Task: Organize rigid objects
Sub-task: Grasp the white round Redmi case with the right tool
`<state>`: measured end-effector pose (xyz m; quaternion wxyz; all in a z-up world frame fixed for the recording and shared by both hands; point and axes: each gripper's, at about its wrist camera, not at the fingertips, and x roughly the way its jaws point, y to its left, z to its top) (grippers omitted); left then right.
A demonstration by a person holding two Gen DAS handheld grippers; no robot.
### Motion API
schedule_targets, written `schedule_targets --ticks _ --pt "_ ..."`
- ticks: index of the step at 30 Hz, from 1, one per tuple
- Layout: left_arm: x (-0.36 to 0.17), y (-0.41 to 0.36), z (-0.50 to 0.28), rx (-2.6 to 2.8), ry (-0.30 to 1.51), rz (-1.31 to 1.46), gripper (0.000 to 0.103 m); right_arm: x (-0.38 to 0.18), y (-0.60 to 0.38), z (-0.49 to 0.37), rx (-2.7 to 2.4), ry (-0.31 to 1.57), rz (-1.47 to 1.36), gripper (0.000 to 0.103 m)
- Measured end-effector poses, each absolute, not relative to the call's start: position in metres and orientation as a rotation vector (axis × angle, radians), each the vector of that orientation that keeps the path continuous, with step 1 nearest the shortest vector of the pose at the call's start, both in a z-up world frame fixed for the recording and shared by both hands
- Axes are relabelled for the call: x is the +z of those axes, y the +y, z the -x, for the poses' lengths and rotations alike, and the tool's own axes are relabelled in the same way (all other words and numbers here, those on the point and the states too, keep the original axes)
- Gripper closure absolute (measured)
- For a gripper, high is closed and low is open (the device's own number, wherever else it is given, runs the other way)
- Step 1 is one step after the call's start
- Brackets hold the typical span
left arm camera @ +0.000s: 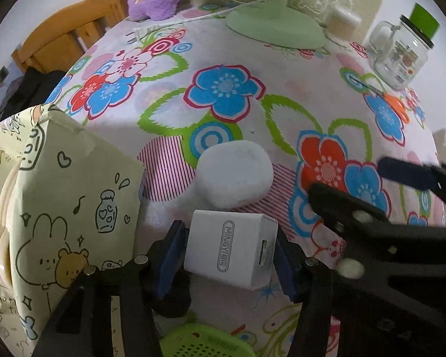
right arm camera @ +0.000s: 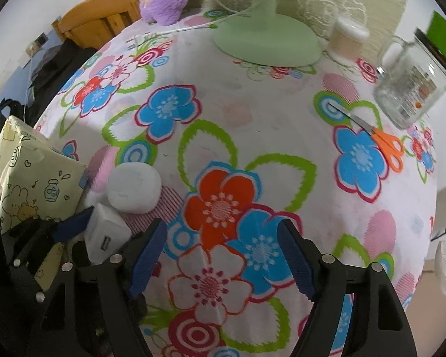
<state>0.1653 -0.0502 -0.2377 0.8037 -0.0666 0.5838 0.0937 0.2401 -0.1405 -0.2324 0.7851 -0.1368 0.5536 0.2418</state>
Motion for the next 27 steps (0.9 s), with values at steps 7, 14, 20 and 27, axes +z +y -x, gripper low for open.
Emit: schedule_targets --ticks 7,14,20,27 --pt "-0.238 -0.043 -0.161 0.172 1.253 0.125 0.045 -0.238 -0.121 -0.242 0.568 1.205 0.326 0.024" --pt "-0.236 -0.025 -0.157 0.168 1.268 0.139 0.049 -0.243 -0.095 -0.239 0.641 1.199 0.351 0.024" --pt "-0.235 -0.011 -0.157 0.157 1.281 0.245 0.049 -0.248 -0.077 -0.243 0.698 1.212 0.304 0.031" --pt "-0.234 -0.006 -0.154 0.143 1.280 0.287 0.049 -0.251 -0.068 -0.243 0.743 1.239 0.268 0.049"
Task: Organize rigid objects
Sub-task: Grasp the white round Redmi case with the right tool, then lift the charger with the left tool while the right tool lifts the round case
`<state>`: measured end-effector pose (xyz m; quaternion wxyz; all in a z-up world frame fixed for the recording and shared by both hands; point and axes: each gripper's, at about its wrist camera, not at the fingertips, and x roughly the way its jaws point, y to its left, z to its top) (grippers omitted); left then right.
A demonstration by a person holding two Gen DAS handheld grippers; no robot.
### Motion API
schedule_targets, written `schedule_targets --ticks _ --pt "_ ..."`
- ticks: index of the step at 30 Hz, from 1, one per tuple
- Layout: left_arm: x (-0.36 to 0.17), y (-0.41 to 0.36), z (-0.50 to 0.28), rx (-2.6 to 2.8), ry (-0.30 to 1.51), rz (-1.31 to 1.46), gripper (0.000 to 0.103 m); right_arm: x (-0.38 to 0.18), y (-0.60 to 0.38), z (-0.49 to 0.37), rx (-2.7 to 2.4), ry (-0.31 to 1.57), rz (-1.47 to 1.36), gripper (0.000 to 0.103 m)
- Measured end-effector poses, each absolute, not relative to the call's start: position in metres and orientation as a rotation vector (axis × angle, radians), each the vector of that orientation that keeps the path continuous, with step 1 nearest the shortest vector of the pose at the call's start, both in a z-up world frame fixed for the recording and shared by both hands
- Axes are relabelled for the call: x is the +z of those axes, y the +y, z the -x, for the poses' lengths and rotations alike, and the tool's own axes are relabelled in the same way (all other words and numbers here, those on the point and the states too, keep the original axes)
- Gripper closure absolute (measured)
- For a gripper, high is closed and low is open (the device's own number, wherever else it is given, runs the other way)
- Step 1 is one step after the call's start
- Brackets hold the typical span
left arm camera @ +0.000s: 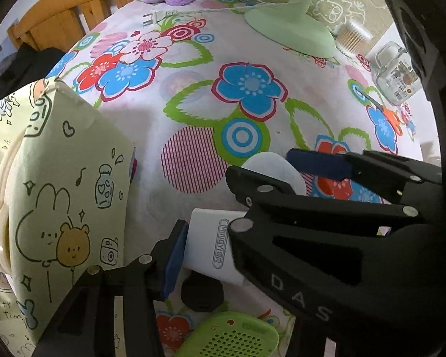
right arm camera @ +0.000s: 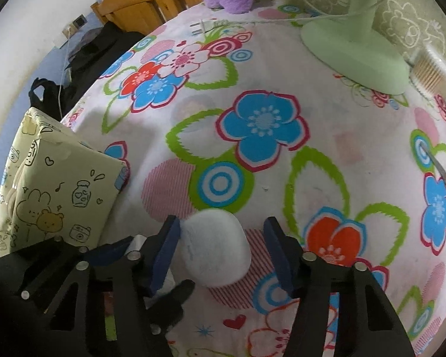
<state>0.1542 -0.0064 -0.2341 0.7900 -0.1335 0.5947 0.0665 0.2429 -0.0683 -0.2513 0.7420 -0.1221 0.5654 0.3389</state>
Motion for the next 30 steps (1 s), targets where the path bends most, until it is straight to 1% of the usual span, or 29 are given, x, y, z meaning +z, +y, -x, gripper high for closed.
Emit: schedule_targets --ticks 1,13,22,30 --pt "-0.233 -0.005 -0.153 0.141 1.280 0.289 0.049 -0.252 -0.067 -0.242 0.737 1.247 0.276 0.053" --pt "-0.232 -0.013 -0.145 0.133 1.289 0.211 0.049 -0.253 -0.079 -0.228 0.663 1.243 0.363 0.052" --pt "-0.232 -0.018 -0.146 0.136 1.294 0.169 0.049 -0.251 -0.091 -0.226 0.587 1.263 0.324 0.053" --pt "-0.226 -0.036 -0.146 0.083 1.298 0.163 0.050 -0.241 -0.111 -0.218 0.537 1.265 0.278 0.053"
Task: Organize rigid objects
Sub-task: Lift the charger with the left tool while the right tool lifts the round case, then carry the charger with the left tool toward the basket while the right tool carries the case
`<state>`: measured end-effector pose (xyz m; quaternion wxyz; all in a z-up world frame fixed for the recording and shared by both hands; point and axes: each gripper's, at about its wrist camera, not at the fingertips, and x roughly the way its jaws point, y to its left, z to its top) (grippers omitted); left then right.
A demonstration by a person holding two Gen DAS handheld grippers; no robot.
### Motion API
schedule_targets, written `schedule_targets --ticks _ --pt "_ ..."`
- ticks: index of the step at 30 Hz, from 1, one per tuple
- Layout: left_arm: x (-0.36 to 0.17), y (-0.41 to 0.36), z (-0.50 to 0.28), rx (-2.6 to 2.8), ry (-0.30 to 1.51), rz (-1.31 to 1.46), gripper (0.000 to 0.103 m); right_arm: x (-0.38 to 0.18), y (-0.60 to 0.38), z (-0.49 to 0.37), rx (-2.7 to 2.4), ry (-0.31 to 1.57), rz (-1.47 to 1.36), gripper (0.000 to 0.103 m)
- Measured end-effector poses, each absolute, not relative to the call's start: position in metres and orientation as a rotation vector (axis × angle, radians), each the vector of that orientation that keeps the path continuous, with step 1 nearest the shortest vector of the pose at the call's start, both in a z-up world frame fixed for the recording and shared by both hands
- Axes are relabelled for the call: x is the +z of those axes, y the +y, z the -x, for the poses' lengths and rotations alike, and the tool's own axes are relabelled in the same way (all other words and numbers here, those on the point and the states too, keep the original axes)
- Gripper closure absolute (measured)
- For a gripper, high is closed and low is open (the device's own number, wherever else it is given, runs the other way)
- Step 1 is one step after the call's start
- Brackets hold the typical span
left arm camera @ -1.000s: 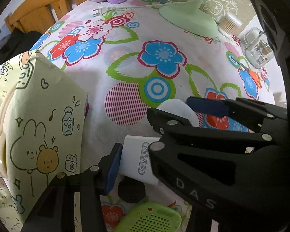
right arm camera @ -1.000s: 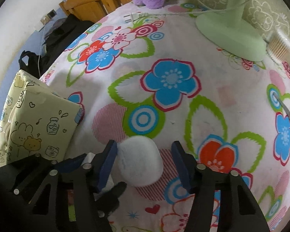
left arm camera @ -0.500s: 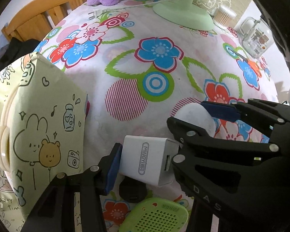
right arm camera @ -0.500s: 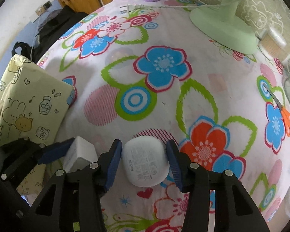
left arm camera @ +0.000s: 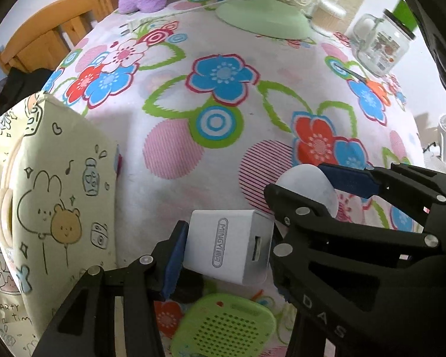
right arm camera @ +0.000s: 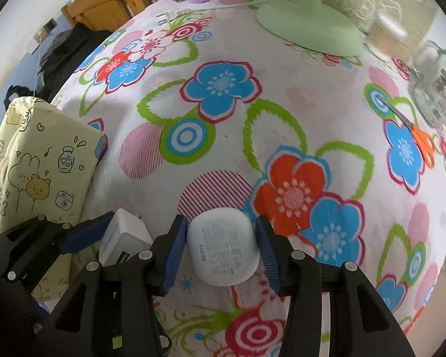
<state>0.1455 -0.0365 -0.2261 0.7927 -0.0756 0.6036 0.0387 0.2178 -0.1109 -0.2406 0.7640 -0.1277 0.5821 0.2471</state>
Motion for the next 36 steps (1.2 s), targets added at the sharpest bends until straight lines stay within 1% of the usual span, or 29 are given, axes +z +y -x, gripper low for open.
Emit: schedule_targets --ticks 13,36 --pt "-0.209 -0.075 -0.133 0.029 1.279 0.087 0.050 -0.221 -0.149 -0.188 0.449 1.247 0.222 0.053" --pt "-0.154 -0.110 -0.085 0.037 1.206 0.033 0.050 -0.167 -0.189 -0.135 0.399 1.164 0.195 0.053"
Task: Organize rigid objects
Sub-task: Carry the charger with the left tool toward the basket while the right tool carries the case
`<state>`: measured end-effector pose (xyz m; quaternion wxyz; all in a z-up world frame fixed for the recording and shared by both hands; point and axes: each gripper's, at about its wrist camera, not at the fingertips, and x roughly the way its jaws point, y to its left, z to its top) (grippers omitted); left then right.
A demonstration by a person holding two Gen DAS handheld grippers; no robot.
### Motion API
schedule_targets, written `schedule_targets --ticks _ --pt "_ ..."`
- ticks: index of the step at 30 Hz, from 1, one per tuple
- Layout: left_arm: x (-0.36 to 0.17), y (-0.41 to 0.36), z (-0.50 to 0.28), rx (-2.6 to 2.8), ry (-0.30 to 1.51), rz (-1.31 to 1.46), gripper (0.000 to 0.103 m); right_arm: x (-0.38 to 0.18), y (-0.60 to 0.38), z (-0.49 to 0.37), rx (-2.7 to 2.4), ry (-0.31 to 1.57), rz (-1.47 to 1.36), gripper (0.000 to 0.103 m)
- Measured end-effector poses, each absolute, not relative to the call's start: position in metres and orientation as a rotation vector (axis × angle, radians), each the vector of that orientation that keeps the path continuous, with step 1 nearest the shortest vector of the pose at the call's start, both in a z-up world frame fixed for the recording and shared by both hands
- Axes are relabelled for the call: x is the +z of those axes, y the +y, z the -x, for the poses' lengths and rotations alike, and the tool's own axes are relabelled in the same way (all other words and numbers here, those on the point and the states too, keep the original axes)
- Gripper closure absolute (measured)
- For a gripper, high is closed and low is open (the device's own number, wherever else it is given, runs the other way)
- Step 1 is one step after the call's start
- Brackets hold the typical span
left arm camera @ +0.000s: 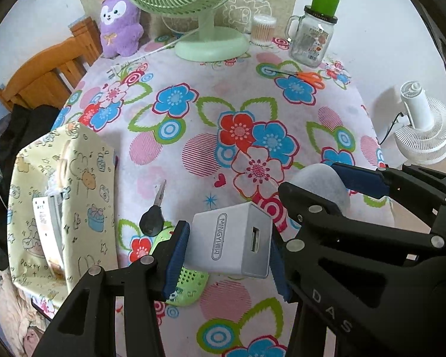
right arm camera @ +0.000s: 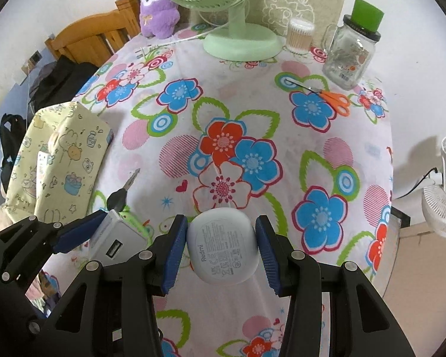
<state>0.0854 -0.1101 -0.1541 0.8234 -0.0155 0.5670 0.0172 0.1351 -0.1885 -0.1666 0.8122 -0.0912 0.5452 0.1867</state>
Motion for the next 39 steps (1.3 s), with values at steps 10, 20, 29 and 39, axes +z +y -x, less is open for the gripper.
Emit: schedule_targets --ticks 10,20,29,39 --pt "-0.140 -0.117 -0.064 0.067 1.188 0.040 0.050 -0.152 -0.196 -0.113 0.416 1.141 0.197 0.053" --pt "-0.129 -0.112 -0.052 0.025 1.186 0.019 0.050 -0.141 -0.191 -0.097 0.395 1.137 0.175 0.053" --pt "-0.109 -0.087 -0.050 -0.034 1.150 -0.024 0.050 -0.121 -0.170 -0.089 0.325 1.106 0.133 0.053" --pt "-0.100 -0.058 -0.051 -0.082 1.125 -0.054 0.050 -0.110 -0.143 -0.085 0.270 1.082 0.102 0.053"
